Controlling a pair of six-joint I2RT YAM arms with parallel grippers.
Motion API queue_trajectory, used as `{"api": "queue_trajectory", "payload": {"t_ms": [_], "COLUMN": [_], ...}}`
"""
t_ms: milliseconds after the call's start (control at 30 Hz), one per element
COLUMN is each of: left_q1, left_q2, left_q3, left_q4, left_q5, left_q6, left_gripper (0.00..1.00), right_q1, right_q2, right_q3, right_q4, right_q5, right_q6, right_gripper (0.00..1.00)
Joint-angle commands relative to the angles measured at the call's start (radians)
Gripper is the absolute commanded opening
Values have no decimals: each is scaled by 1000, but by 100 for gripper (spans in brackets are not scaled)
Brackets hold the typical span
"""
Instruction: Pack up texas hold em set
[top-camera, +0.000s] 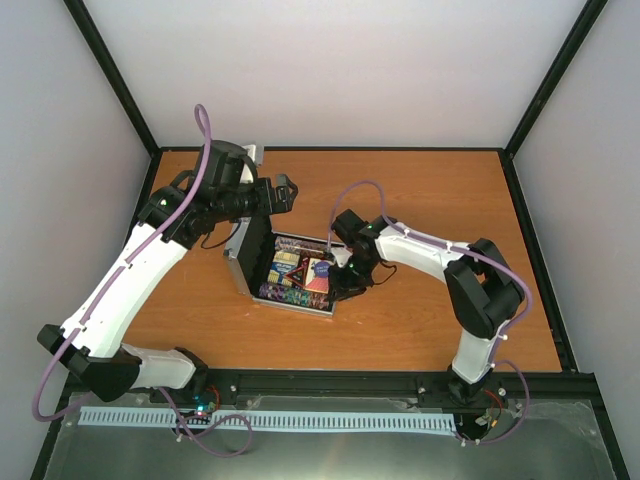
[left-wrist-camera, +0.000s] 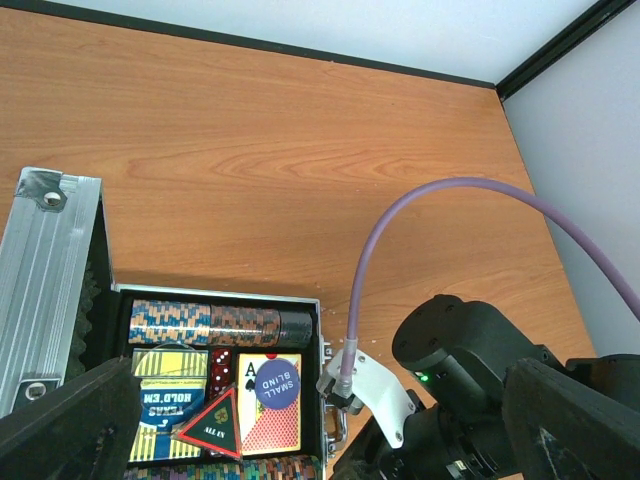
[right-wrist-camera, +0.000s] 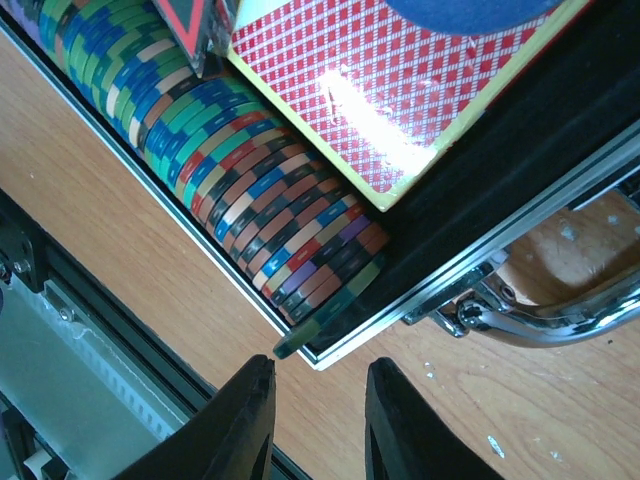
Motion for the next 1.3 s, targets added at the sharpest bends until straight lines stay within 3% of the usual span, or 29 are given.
{"api": "queue_trajectory", "payload": {"t_ms": [0,633,1267], "left_q1": [9,8,20], "left_q2": [-18,-11,-23], "left_q3": [22,4,-22], "left_q4": [-18,-9,-10], "left_q5": [-4,6,23], "left_q6": [2,0,-2], "left_gripper": [100,100,100], "right_q1": [1,2,13], "right_q2": [25,76,116], "right_q3": [29,-5,-34], "right_q4": [5,-1,-39], "right_q5": [1,40,206], "right_q6": [13,1,-14], "right_gripper": [27,19,15]}}
